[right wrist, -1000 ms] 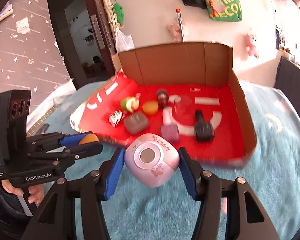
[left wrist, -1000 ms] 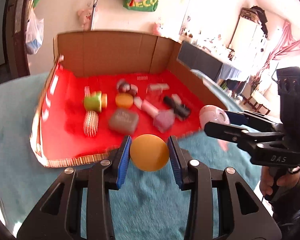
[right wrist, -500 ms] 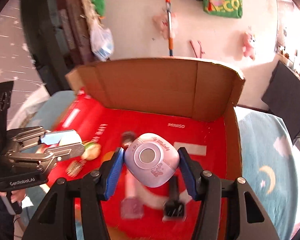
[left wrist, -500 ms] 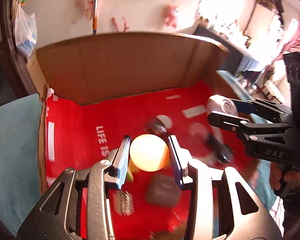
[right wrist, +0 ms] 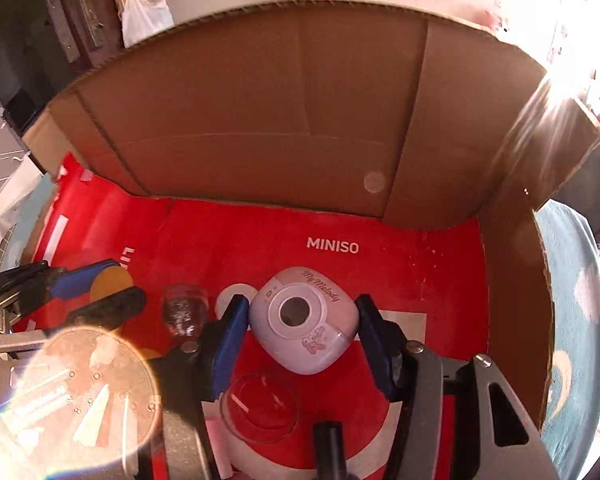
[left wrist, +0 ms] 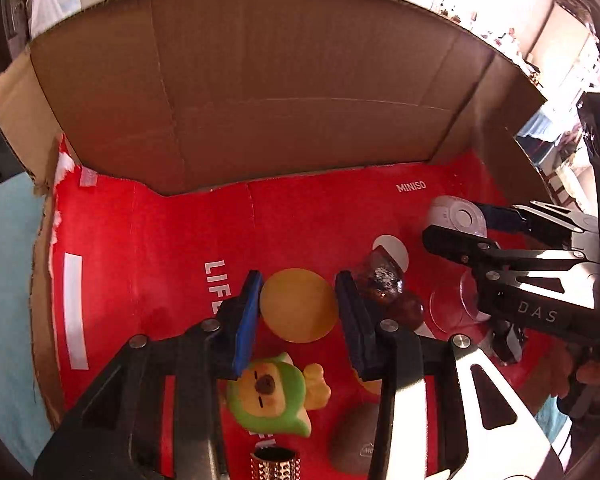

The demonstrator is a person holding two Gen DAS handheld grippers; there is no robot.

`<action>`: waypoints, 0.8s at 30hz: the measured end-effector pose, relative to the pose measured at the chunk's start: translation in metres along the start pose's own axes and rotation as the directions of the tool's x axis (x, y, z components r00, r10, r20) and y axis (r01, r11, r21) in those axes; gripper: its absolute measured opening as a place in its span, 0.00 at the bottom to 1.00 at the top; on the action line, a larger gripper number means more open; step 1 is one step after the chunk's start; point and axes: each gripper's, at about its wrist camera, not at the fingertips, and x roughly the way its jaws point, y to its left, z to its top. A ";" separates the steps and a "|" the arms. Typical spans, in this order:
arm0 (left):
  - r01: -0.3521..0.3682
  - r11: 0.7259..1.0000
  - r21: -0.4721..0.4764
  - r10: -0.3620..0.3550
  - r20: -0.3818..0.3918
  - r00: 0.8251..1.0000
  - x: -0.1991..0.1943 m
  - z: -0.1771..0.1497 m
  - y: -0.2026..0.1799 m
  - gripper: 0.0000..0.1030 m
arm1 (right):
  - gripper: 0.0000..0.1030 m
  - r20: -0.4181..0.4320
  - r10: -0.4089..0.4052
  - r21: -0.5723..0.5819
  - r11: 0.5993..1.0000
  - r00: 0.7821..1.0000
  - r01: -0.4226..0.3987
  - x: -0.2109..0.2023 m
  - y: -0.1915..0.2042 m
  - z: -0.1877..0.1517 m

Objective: Organize rigid objects
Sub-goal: 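Carry the disc and compact into the box and lower them onto the red paper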

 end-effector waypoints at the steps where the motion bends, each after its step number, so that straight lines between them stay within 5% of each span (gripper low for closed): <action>1: -0.004 1.000 -0.004 0.004 -0.006 1.000 0.003 0.000 0.002 0.34 | 0.56 -0.005 -0.007 -0.001 1.000 1.000 0.007 0.001 -0.001 0.000; 24: -0.013 1.000 -0.026 0.012 -0.023 1.000 0.020 -0.005 0.017 0.35 | 0.56 -0.068 -0.045 0.019 0.999 0.997 0.046 0.020 -0.013 0.005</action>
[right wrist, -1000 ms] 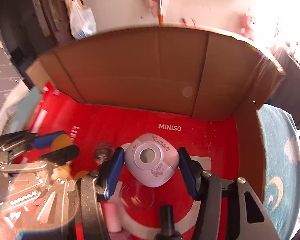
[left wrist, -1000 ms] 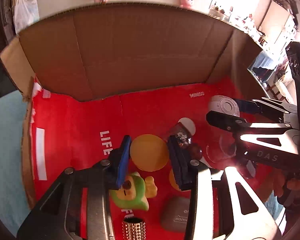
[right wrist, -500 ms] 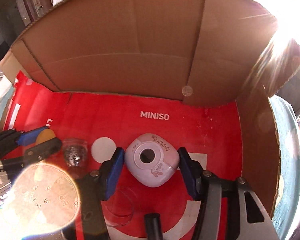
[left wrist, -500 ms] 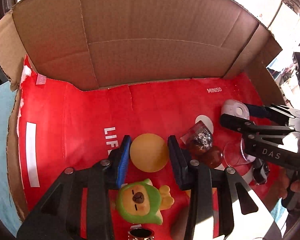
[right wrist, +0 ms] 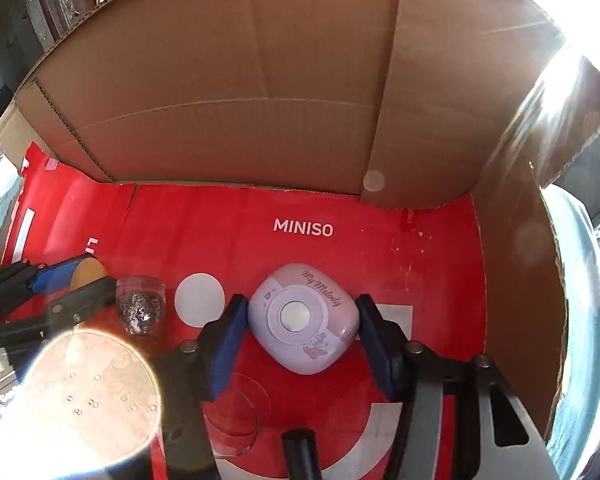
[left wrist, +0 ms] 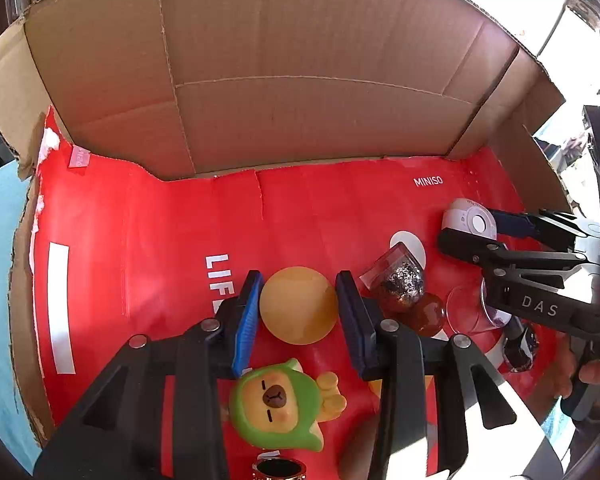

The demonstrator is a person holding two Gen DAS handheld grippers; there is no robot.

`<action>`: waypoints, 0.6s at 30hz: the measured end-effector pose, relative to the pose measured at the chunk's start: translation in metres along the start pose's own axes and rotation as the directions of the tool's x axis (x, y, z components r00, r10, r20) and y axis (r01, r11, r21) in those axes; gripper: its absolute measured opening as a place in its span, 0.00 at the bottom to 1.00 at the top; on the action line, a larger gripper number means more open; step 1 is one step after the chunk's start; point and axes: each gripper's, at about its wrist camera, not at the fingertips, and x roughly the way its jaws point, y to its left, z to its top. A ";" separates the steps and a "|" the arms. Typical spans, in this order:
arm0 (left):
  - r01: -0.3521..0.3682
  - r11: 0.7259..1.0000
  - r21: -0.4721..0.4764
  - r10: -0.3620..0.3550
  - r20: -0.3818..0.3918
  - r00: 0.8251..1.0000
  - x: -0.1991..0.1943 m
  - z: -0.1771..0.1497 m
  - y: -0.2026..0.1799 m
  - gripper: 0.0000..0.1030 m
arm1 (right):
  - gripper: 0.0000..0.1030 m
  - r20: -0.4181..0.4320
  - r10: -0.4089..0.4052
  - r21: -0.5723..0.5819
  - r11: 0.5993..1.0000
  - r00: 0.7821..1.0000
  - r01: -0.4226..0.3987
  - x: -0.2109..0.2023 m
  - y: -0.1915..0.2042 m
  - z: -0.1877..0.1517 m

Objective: Organize rigid objects
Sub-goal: 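Carry the disc and compact into the box and lower them onto the red paper, then open both tools and lift them out of the box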

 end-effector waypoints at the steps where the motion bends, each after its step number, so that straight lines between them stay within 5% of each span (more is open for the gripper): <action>1: -0.003 1.000 -0.001 0.003 0.000 1.000 0.000 0.002 -0.002 0.36 | 0.57 0.001 0.002 0.001 1.000 1.000 -0.002 0.000 -0.001 0.000; 6: -0.006 1.000 -0.006 0.006 0.014 1.000 -0.005 0.004 -0.006 0.51 | 0.57 -0.001 -0.002 -0.005 1.000 1.000 0.002 0.007 -0.005 -0.004; 18: -0.021 0.999 -0.034 0.023 0.054 0.998 -0.030 0.001 0.000 0.63 | 0.66 -0.001 0.003 0.010 1.000 1.000 -0.003 0.006 -0.003 -0.008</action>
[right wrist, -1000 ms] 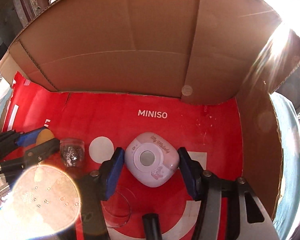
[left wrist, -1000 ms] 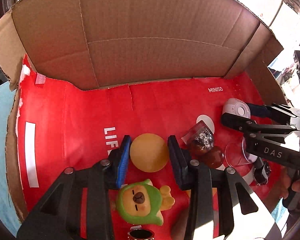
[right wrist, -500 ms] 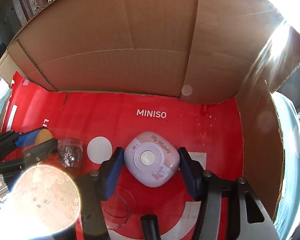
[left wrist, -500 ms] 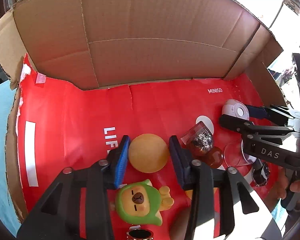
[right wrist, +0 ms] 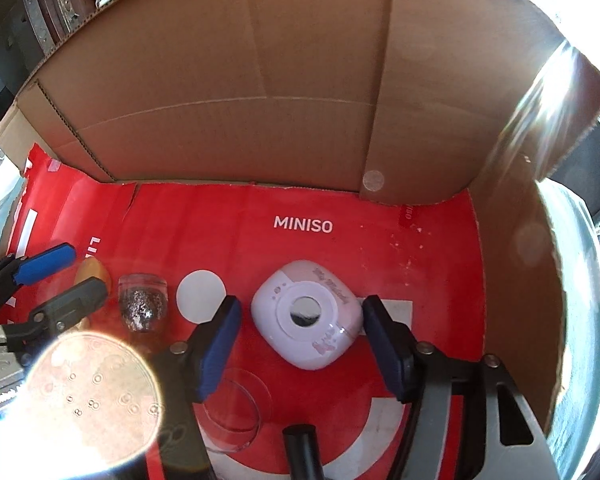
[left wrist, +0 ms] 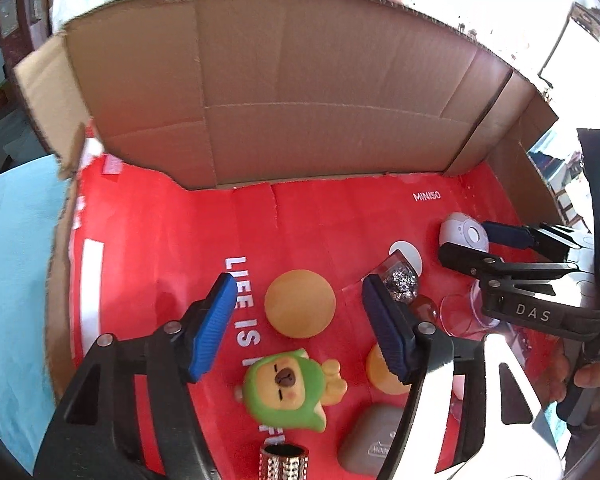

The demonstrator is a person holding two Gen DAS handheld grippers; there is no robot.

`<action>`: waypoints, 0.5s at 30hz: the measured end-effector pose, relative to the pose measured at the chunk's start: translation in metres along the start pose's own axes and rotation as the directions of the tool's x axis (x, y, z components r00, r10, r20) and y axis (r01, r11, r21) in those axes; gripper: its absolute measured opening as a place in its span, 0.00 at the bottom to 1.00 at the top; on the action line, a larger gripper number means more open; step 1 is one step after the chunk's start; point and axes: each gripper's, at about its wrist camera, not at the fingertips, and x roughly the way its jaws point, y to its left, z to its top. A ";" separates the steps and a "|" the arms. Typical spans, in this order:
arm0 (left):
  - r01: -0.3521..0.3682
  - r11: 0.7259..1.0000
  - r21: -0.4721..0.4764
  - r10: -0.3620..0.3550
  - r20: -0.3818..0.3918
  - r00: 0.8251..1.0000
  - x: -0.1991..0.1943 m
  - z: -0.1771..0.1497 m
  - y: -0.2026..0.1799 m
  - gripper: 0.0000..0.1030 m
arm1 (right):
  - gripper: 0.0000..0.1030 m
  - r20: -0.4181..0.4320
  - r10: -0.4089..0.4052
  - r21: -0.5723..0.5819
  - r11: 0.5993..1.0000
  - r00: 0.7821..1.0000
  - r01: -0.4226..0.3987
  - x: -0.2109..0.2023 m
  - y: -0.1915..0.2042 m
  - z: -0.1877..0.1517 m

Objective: Organize rigid objects
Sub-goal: 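Open both tools and lift them out of the box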

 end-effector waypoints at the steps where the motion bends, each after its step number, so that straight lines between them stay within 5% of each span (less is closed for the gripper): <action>1: 0.003 1.000 -0.007 -0.003 0.008 1.000 -0.005 -0.001 0.000 0.63 | 0.67 0.007 -0.004 0.002 1.000 1.000 0.004 -0.004 0.000 -0.002; 15: 0.035 0.999 0.028 -0.041 0.221 0.974 -0.100 -0.040 -0.022 0.88 | 0.91 0.229 -0.022 -0.005 1.000 0.973 0.024 -0.113 0.004 -0.047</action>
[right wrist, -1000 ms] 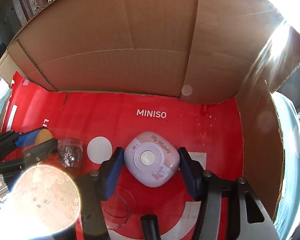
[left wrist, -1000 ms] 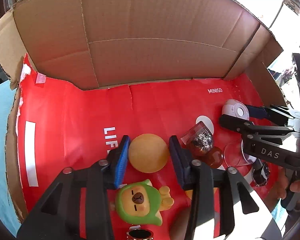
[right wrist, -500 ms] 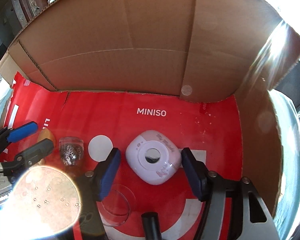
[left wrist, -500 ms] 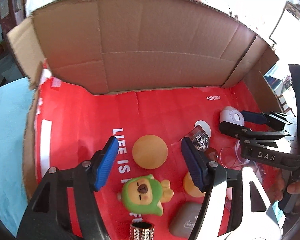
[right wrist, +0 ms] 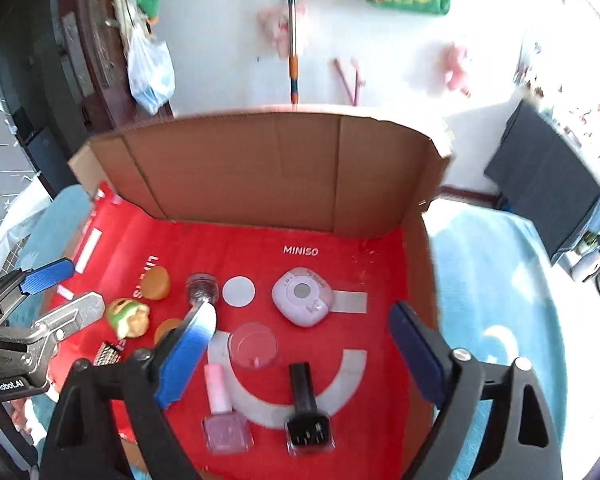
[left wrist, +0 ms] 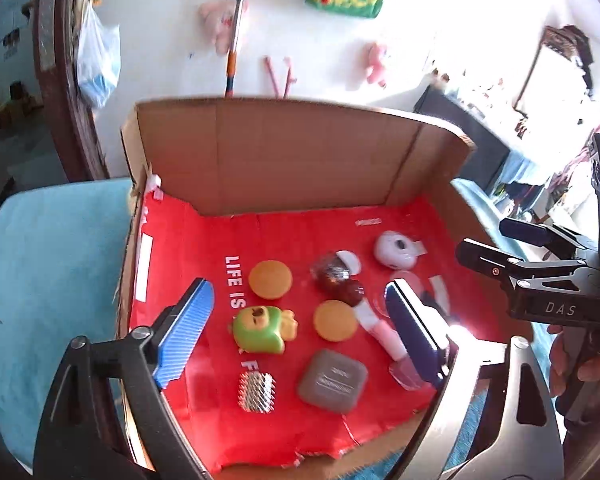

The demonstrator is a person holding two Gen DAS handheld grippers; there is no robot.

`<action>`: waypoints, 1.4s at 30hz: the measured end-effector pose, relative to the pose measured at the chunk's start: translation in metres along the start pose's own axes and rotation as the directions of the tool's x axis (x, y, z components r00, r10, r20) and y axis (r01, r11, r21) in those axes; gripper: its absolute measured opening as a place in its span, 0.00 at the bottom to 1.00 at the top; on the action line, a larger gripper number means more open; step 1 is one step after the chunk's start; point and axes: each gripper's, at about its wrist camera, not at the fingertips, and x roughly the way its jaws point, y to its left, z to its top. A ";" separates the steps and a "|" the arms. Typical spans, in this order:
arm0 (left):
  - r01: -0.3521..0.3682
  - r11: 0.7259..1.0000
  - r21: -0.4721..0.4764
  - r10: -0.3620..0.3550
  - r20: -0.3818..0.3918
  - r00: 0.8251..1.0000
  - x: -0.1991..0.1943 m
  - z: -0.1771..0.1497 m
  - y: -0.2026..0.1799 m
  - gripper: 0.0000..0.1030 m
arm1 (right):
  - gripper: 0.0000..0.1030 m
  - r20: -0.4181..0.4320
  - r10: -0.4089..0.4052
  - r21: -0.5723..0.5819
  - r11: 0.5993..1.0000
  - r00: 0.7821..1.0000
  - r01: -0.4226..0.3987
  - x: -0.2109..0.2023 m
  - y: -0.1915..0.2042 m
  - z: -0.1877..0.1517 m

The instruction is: Organize rigid objects

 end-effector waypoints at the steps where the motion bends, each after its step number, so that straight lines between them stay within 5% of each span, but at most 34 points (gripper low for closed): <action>1: -0.007 1.000 0.012 0.007 0.026 1.000 -0.009 -0.005 -0.004 0.88 | 0.92 0.023 -0.011 -0.003 1.000 1.000 0.011 -0.010 0.000 -0.004; 14: -0.055 0.998 0.028 0.048 0.227 0.973 -0.057 -0.058 -0.031 0.94 | 1.00 0.251 -0.048 -0.031 0.998 0.967 0.057 -0.077 0.014 -0.062; 34: -0.157 0.986 0.061 0.137 0.249 0.959 0.004 -0.085 -0.028 0.95 | 1.00 0.335 -0.133 -0.052 0.986 0.933 0.160 -0.014 0.019 -0.101; 42: -0.183 0.981 0.055 0.165 0.239 0.957 0.011 -0.087 -0.025 0.95 | 1.00 0.309 -0.083 -0.012 0.996 0.948 0.091 -0.002 0.007 -0.101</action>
